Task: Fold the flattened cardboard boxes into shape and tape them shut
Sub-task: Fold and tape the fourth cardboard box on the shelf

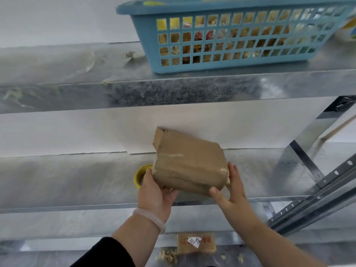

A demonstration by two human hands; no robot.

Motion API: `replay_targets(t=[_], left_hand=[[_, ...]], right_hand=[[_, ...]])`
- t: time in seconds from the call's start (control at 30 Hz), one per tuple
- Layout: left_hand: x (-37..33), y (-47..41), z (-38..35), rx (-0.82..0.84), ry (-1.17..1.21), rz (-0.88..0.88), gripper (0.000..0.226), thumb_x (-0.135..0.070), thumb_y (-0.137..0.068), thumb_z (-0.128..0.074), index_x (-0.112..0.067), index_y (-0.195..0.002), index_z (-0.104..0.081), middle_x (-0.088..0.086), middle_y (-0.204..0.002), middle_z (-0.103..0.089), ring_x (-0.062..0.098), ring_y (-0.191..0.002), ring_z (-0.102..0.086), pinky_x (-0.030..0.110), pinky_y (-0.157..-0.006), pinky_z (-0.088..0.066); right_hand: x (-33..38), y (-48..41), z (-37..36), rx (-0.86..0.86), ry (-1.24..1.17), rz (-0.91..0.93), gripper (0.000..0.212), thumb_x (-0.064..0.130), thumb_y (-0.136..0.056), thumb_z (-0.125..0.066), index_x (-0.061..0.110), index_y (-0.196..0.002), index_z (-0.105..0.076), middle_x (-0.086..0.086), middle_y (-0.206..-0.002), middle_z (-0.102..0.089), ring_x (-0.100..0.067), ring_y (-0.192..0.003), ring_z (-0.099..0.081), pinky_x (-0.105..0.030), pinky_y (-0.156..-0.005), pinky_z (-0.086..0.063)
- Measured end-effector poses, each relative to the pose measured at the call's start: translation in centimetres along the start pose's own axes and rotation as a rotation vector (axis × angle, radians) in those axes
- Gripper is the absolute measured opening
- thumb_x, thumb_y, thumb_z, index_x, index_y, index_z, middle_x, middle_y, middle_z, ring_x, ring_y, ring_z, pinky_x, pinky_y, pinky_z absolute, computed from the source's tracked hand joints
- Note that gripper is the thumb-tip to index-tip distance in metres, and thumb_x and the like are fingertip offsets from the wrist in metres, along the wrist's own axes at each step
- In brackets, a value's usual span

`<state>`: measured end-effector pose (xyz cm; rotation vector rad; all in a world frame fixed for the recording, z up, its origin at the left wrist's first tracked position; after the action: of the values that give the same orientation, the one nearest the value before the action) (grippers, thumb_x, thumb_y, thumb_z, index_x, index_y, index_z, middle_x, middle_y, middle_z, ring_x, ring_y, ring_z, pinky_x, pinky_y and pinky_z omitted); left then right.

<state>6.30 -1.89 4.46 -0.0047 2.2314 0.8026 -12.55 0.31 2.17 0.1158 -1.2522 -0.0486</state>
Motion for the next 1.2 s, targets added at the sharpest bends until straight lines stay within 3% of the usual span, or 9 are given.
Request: replay_targets(t=[0.1, 0.17, 0.27, 0.37, 0.43, 0.57, 0.83, 1.1, 1.2], left_hand=[[0.6, 0.1, 0.1, 0.006, -0.077, -0.01, 0.029, -0.027, -0.104, -0.036, -0.015, -0.112, -0.061, 0.01, -0.1, -0.068, 0.027, -0.087, -0.067, 0.043, -0.067, -0.059], [0.7, -0.1, 0.4, 0.005, -0.18, -0.108, 0.03, -0.022, -0.103, -0.038, -0.025, -0.128, -0.055, 0.007, -0.117, -0.064, 0.026, -0.102, -0.065, 0.048, -0.08, -0.058], [0.1, 0.0, 0.6, -0.047, -0.505, -0.416, 0.037, -0.019, -0.104, -0.035, -0.036, -0.131, -0.053, -0.003, -0.126, -0.057, 0.01, -0.111, -0.056, 0.041, -0.104, -0.045], [-0.5, 0.7, 0.3, 0.013, -0.598, -0.593, 0.034, -0.023, -0.104, -0.035, -0.032, -0.13, -0.055, -0.012, -0.12, -0.059, -0.004, -0.109, -0.055, 0.029, -0.103, -0.043], [-0.6, 0.5, 0.4, 0.097, -0.655, -0.566, 0.036, -0.045, -0.1, -0.036, -0.042, -0.133, -0.05, -0.021, -0.121, -0.054, -0.005, -0.111, -0.051, 0.026, -0.102, -0.04], [-0.7, -1.1, 1.3, 0.123, -0.996, -0.69, 0.06, -0.062, -0.084, -0.041, -0.045, -0.141, -0.036, -0.02, -0.119, -0.044, 0.006, -0.115, -0.042, 0.027, -0.098, -0.033], [-0.2, -1.6, 1.2, 0.05, -1.064, -0.674, 0.039, -0.071, -0.078, -0.04, -0.05, -0.111, -0.043, -0.013, -0.11, -0.042, 0.014, -0.105, -0.044, 0.039, -0.096, -0.041], [-1.0, -3.2, -0.2, 0.01, -1.143, -0.684, 0.018, -0.046, -0.09, -0.053, -0.038, -0.106, -0.051, -0.002, -0.114, -0.043, 0.023, -0.103, -0.049, 0.037, -0.097, -0.041], [-1.9, -4.0, -0.6, 0.013, -1.267, -0.603, 0.015, -0.046, -0.095, -0.045, -0.037, -0.105, -0.05, -0.001, -0.117, -0.041, 0.024, -0.105, -0.049, 0.036, -0.097, -0.04]], right_hand=[[0.9, -0.3, 0.2, -0.074, -0.133, 0.042, 0.073, 0.048, -0.087, -0.055, 0.038, -0.152, -0.024, 0.02, -0.145, -0.043, 0.017, -0.125, -0.04, -0.005, -0.102, -0.035], [1.5, -0.7, 0.6, -0.101, -0.107, 0.023, 0.062, 0.043, -0.094, -0.048, 0.041, -0.152, -0.026, 0.024, -0.139, -0.046, 0.014, -0.121, -0.044, 0.001, -0.091, -0.033], [1.9, -1.1, 0.9, -0.123, -0.085, -0.012, 0.057, 0.044, -0.098, -0.044, 0.039, -0.152, -0.026, 0.018, -0.139, -0.045, -0.005, -0.129, -0.042, -0.021, -0.105, -0.031], [2.1, -1.3, 1.0, -0.18, 0.035, -0.007, 0.034, 0.043, -0.099, -0.044, 0.036, -0.132, -0.048, 0.011, -0.125, -0.057, -0.015, -0.122, -0.052, -0.032, -0.099, -0.04], [2.4, -1.6, 1.1, -0.193, 0.093, -0.016, 0.033, 0.042, -0.098, -0.045, 0.038, -0.131, -0.048, 0.009, -0.12, -0.06, -0.017, -0.118, -0.055, -0.035, -0.097, -0.044], [2.9, -2.1, 1.3, -0.099, 0.127, -0.027, 0.062, 0.038, -0.1, -0.046, 0.049, -0.151, -0.012, 0.018, -0.134, -0.044, -0.011, -0.121, -0.048, -0.032, -0.104, -0.041], [2.8, -4.0, 0.3, -0.148, 0.182, -0.057, 0.011, 0.046, -0.101, -0.034, 0.043, -0.112, -0.038, 0.001, -0.124, -0.045, -0.018, -0.107, -0.049, -0.037, -0.09, -0.046], [3.7, -5.9, 0.1, -0.186, 0.335, -0.086, 0.022, 0.041, -0.104, -0.029, 0.035, -0.099, -0.05, 0.003, -0.093, -0.06, -0.013, -0.081, -0.056, -0.038, -0.076, -0.051], [4.2, -6.7, 0.6, -0.098, 0.423, -0.124, 0.028, 0.045, -0.103, -0.024, 0.037, -0.109, -0.05, -0.001, -0.105, -0.062, -0.018, -0.085, -0.059, -0.044, -0.081, -0.054]])
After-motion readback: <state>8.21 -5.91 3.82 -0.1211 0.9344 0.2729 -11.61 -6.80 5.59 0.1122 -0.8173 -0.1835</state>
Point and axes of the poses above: each hand's wrist, its own y-axis away from the middle knuckle, its own z-axis out of the back of the hand, x = y × z, the point moved 1 cm from there along -y, towards the middle knuckle
